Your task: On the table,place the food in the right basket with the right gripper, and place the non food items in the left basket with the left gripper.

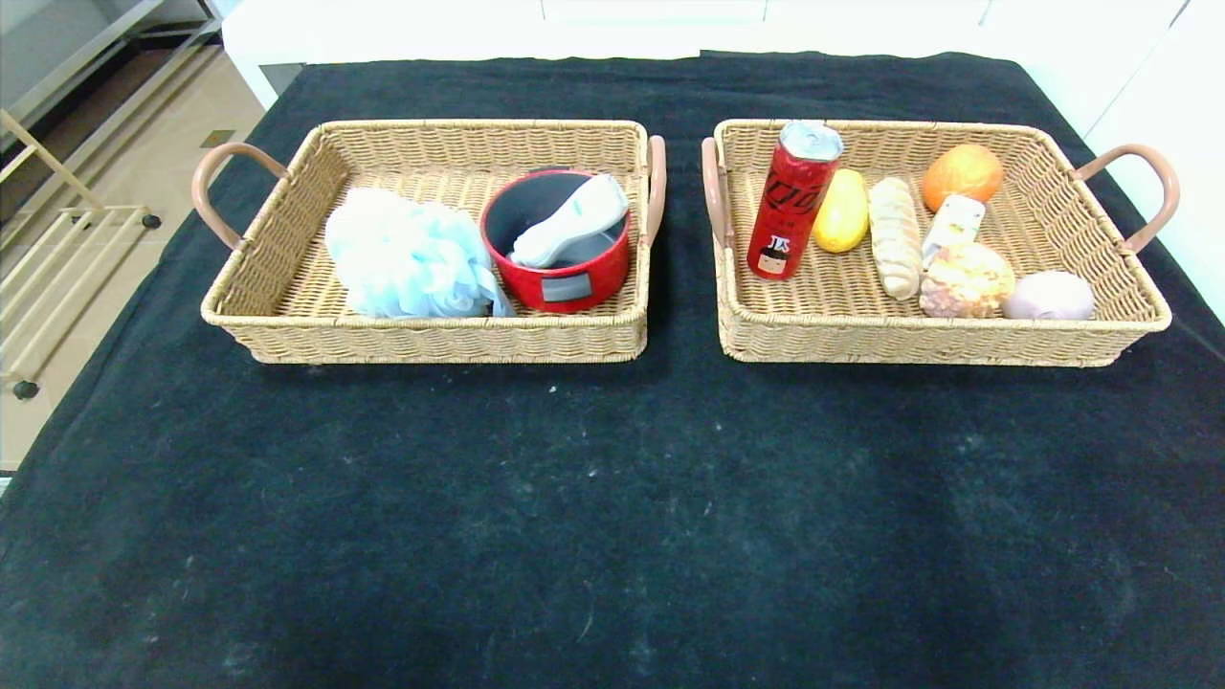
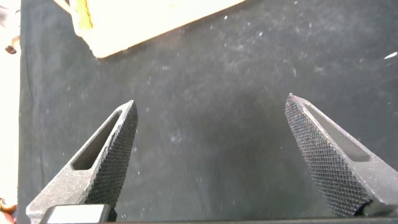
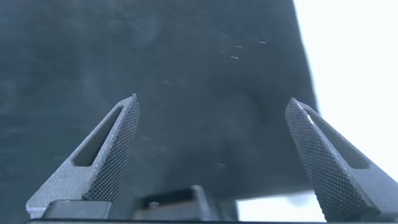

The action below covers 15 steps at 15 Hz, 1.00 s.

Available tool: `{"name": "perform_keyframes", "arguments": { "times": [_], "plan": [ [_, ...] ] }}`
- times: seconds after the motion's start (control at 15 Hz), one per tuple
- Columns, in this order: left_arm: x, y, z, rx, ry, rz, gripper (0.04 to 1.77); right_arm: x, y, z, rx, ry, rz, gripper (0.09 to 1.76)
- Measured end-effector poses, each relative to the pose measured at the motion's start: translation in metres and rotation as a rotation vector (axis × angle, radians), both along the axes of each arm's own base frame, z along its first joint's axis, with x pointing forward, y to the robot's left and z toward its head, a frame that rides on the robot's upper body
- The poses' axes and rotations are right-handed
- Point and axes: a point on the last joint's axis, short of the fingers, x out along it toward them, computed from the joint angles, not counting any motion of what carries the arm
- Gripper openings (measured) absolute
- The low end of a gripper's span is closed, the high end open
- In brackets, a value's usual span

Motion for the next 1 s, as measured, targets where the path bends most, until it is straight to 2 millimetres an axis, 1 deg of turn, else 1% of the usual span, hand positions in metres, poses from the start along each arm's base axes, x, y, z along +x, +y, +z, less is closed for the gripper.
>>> {"name": "perform_keyframes", "arguments": {
  "times": [0.07, 0.2, 0.4, 0.53, 0.6, 0.8, 1.0],
  "plan": [
    [0.000, 0.000, -0.006, -0.003, 0.001, 0.006, 1.72, 0.002, 0.000, -0.001, 0.045, -0.064, 0.001, 1.71],
    [0.002, 0.000, -0.015, -0.022, 0.012, 0.011, 1.72, 0.009, 0.000, -0.001, 0.073, -0.173, 0.005, 1.71],
    [0.009, 0.000, -0.019, -0.054, -0.041, 0.011, 1.72, 0.028, 0.002, -0.007, 0.074, -0.303, 0.066, 1.71],
    [0.022, 0.001, -0.027, -0.061, -0.098, 0.043, 1.72, 0.041, 0.002, -0.018, 0.072, -0.337, 0.096, 1.71],
    [0.029, 0.001, -0.035, -0.064, -0.110, 0.063, 1.72, 0.047, 0.003, -0.024, 0.071, -0.347, 0.107, 1.71],
    [0.046, 0.002, -0.063, -0.067, -0.058, 0.099, 1.72, 0.064, 0.003, -0.047, 0.026, -0.353, 0.120, 1.71],
    [0.053, 0.003, -0.081, -0.064, 0.007, 0.161, 1.72, 0.072, 0.003, -0.069, -0.018, -0.289, 0.124, 1.71]
  ]
}}
